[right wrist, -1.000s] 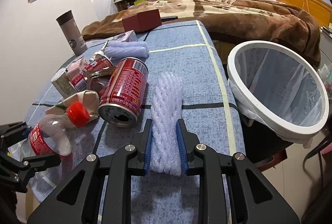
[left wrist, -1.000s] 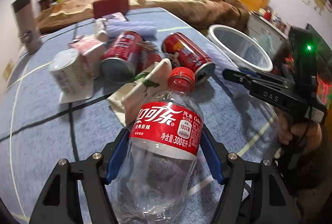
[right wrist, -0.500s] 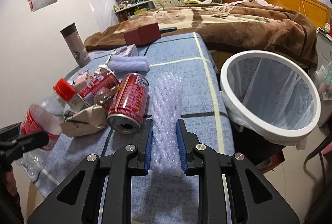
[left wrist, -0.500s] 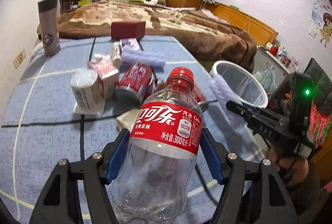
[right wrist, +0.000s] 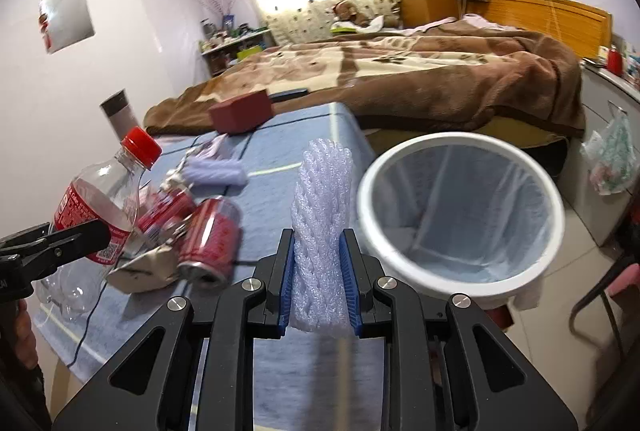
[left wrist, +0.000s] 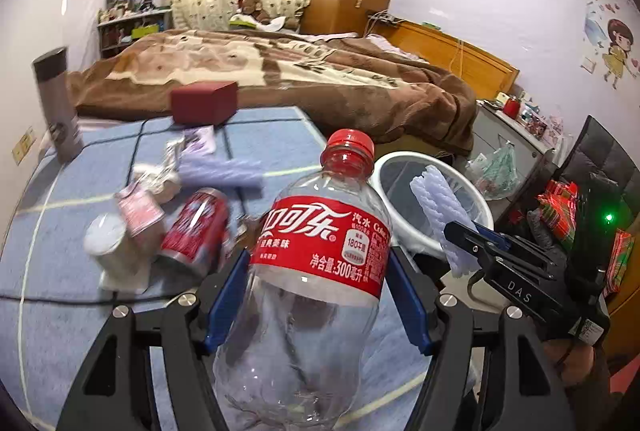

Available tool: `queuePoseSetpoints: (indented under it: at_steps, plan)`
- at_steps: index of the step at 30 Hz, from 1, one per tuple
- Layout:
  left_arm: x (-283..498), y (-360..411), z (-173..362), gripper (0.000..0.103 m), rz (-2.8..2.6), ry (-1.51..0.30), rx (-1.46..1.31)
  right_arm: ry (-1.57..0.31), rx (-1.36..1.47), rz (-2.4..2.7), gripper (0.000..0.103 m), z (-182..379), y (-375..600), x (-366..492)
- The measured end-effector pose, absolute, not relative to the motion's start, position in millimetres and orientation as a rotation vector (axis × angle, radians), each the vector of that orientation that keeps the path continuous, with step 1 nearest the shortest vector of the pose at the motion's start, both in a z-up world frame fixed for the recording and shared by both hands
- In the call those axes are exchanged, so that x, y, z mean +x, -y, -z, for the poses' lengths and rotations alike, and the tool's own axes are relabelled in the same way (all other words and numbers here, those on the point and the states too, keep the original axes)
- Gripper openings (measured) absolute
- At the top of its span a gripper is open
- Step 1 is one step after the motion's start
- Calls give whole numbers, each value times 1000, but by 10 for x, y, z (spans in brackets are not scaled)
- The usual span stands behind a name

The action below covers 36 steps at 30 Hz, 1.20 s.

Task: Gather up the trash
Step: 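Lift the foam net with the right tool while the left tool lifts the clear bottle, then drop the foam net and bottle into the white bin, opening both tools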

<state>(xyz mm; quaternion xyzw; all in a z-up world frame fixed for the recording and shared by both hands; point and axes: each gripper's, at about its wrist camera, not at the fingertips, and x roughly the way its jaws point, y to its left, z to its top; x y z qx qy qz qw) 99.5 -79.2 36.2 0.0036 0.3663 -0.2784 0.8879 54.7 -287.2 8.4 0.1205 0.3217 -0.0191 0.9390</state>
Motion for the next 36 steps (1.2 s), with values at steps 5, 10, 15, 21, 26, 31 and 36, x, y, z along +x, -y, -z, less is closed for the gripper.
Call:
queuePoseSetpoints:
  at_steps: [5,10,15,21,26,31,36]
  plan:
    - [1057,1167,-435,71,629,-742,7,-650,263,97,23,-127,3132,566]
    - [1146,1576,-479,71,703,-746,-9,-650,268,149,23,-143,3364,590]
    - [1205,1977,-466,71,746,-755,-7,-658,288,191,23,-109,3597,665]
    - [1322,2330,-351,71,778,-809,-15,-688,280,221,23,-45,3794,734]
    - [1479,2592,-196,71,801,-878,-51,-719,299,225,23,67,3969,800]
    - [1571,2794,-58,71,786,-912,-44,-763,290,240,23,185,4067,915]
    - [1670,2928,22,71,749,-919,-14,-801,302,256,25,287,4146,961]
